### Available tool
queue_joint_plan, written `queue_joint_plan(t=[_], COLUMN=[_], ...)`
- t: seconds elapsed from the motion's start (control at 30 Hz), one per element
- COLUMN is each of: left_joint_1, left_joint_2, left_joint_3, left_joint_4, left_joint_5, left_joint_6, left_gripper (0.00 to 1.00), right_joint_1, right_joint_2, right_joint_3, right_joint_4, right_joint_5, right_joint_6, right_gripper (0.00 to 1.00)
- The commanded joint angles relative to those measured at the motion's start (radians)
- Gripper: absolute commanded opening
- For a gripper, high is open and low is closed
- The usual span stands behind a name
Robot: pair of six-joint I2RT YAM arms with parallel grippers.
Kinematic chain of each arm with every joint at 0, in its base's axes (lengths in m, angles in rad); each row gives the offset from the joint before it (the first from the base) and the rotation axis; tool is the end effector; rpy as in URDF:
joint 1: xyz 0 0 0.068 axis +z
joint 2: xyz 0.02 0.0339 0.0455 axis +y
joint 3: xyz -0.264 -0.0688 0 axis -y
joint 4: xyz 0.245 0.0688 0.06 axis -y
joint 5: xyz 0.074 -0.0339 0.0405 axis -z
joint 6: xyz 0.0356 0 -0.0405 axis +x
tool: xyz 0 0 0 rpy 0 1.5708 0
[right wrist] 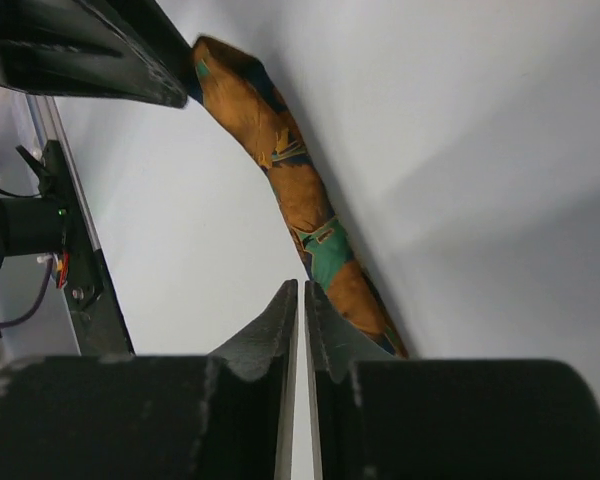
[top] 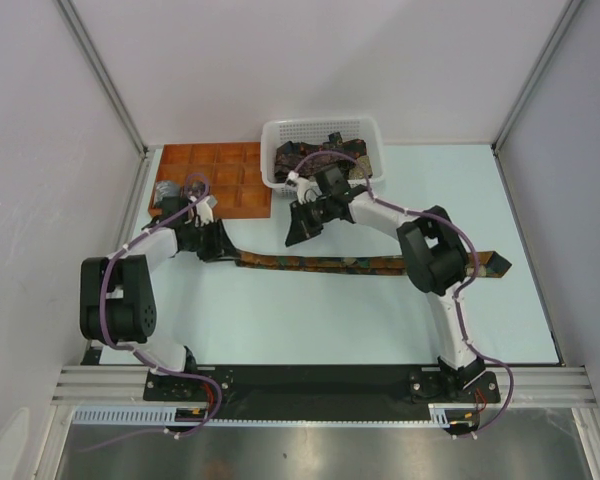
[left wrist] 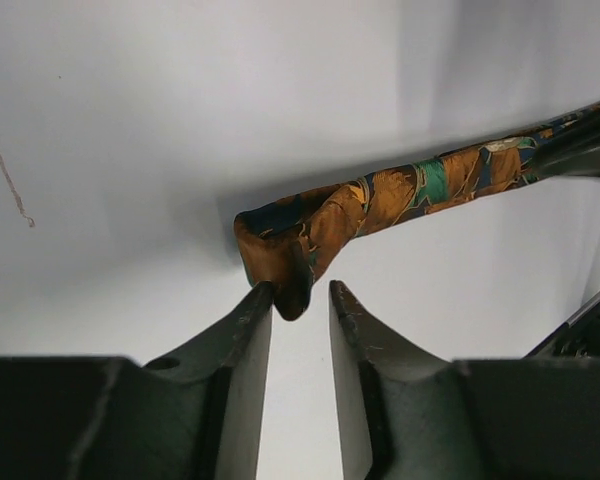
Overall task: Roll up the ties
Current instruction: Roll the tie at the center of the board.
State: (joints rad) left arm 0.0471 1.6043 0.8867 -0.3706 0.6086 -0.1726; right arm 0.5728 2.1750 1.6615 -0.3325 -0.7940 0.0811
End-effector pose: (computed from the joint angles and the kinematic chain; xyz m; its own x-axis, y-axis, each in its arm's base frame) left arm 0.3014 -0.0062 0.1700 -0.9105 -0.1840 -0.3702 0.0711 0.8125 -0.5786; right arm 0.3883 0.2807 0.1886 -0.6900 -0.3775 -0.6176 -0.7238 0.3646 0.5859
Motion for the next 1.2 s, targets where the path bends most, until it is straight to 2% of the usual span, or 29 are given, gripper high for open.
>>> queue_joint_plan(t=[0.0, 0.37, 0.63, 1.03, 1.17], left_joint_1=[-0.006, 0.007, -0.001, -0.036, -0.036], left_joint_2=[-0.063, -0.044, -0.030, 0.078, 0.109], left_joint_3=[0.005, 0.021, -0.006, -0.043, -0.055], left_joint_4=[-0.004, -0.004, 0.074, 0.196, 0.208], left_joint_5=[0.010, 0.085, 0.178, 0.226, 0.235], left_joint_6=[0.015, 0.015, -0.027, -0.109, -0.120], left_gripper=[0.37, 0.37, 0.34, 0.34, 0.33], right_joint_1=[0.053, 0.091, 0.114, 0.104, 0.088], right_joint_2=[0.078, 0.158, 0.169, 0.180, 0.160], right_joint_3=[0.035, 0.090, 0.104, 0.073, 0.040], right_joint_4=[0.003, 0.016, 0.019, 0.105, 0.190], right_joint_5=[-0.005, 0.041, 0.021, -0.068, -0.106], right_joint_6=[0.048, 0.037, 0.057, 0.146, 0.239], right_gripper=[0.10, 0.09, 0.10, 0.20, 0.24])
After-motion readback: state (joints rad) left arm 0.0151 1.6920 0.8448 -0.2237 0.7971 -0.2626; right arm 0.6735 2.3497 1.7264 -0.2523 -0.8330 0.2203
